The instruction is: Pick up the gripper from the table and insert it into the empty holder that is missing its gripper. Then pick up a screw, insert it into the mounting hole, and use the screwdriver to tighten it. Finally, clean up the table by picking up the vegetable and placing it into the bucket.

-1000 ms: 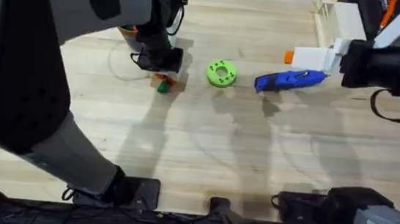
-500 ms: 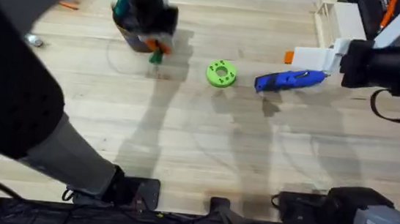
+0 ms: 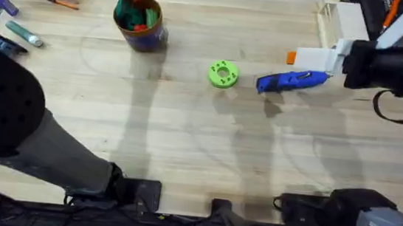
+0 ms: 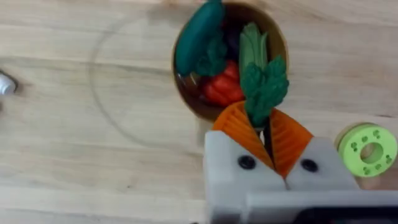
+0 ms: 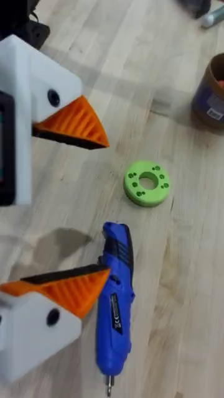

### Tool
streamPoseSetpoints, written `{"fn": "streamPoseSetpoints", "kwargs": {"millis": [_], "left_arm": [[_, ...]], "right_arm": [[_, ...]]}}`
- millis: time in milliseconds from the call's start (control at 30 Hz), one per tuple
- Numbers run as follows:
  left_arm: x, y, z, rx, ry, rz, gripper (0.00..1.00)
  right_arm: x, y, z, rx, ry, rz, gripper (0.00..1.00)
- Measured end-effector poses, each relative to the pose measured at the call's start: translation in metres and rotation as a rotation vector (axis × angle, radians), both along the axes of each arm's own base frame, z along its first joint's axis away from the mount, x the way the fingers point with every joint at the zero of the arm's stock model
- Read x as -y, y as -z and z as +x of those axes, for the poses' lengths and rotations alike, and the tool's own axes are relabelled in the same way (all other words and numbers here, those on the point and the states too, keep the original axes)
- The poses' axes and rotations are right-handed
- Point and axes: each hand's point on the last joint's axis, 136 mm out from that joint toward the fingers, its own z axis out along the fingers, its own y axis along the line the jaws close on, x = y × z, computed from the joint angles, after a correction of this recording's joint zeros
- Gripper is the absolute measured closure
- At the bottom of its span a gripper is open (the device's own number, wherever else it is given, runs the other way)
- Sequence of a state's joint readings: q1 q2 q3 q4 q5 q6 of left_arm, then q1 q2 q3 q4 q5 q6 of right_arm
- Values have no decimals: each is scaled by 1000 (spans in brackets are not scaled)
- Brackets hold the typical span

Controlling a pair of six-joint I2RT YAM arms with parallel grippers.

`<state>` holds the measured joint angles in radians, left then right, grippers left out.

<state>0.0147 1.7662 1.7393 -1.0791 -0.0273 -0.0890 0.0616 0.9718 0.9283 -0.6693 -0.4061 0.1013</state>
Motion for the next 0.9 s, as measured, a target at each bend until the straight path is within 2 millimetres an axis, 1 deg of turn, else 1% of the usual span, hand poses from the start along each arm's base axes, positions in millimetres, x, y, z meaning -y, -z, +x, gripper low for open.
{"fn": "streamPoseSetpoints", "kwargs": {"millis": [133, 400, 500, 700, 900], "left_arm": [[0, 8, 14, 19, 7, 4, 978], [0, 41, 36, -6, 9, 4, 978], [0, 49, 37, -25, 9, 4, 978], [0, 60, 37, -51, 9, 3, 978], [0, 61, 37, -56, 9, 3, 978]], "right_arm": [[0, 0, 0, 0, 0, 0, 9], [0, 0, 0, 0, 0, 0, 9], [0, 0, 0, 0, 0, 0, 9], [0, 0, 0, 0, 0, 0, 9], [0, 0, 0, 0, 0, 0, 9]]}}
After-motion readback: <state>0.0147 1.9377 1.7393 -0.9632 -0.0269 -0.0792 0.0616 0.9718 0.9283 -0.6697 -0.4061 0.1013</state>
